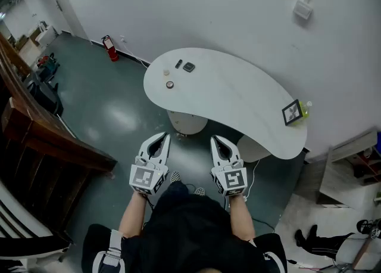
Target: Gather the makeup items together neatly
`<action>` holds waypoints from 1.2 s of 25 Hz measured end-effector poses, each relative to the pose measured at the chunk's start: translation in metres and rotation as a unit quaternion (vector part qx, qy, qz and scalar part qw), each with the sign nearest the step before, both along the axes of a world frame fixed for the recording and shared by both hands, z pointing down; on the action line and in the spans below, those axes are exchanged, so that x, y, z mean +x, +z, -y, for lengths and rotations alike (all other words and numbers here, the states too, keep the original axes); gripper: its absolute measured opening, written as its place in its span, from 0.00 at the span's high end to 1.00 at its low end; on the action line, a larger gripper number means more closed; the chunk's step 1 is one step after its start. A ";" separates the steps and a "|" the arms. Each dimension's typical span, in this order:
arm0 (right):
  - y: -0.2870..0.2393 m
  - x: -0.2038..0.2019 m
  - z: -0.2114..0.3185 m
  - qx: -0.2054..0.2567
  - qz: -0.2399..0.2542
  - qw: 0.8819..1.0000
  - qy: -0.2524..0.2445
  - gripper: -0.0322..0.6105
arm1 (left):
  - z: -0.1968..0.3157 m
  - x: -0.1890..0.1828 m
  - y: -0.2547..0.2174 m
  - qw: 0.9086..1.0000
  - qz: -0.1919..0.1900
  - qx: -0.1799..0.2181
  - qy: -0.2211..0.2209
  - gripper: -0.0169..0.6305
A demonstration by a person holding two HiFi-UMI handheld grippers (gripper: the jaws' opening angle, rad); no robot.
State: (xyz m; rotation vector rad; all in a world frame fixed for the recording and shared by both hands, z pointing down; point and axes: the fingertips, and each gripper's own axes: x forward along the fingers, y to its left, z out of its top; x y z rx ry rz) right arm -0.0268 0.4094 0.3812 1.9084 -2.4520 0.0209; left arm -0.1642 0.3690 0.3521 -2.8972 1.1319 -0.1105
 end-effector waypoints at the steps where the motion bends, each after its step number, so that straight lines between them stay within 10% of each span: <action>1: 0.000 0.000 0.000 0.001 0.002 1.000 0.000 0.90 | 0.000 0.000 0.000 1.000 0.001 0.000 0.000 0.95; 17: 0.024 -0.014 0.034 -0.041 0.003 0.999 -0.019 0.90 | 0.030 -0.009 0.021 1.000 0.007 -0.026 -0.012 0.95; 30: 0.050 -0.033 0.166 -0.076 0.007 0.997 -0.023 0.90 | 0.170 -0.031 0.055 0.997 0.003 -0.075 -0.022 0.95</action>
